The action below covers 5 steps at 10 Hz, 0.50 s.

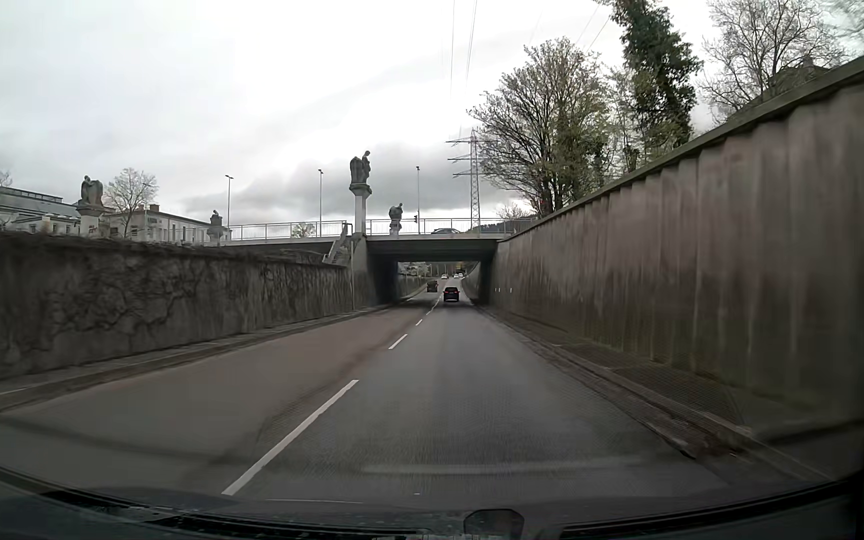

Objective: Follow the waypoints while adhering to traffic rules and regulations

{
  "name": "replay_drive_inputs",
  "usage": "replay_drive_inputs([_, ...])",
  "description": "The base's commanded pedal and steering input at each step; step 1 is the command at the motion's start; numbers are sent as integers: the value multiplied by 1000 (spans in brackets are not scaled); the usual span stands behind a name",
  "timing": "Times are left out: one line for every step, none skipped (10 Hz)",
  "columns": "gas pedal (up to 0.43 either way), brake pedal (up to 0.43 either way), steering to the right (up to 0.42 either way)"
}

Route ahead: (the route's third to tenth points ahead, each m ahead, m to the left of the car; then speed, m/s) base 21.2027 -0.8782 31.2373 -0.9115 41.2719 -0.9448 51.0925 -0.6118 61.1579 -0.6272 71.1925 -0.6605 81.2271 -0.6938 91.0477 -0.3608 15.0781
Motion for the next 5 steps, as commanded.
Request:
replay_drive_inputs([67, 0, 2])
replay_drive_inputs([67, 0, 2])
replay_drive_inputs([67, 0, 2])
replay_drive_inputs([67, 0, 2])
replay_drive_inputs([67, 0, 2])
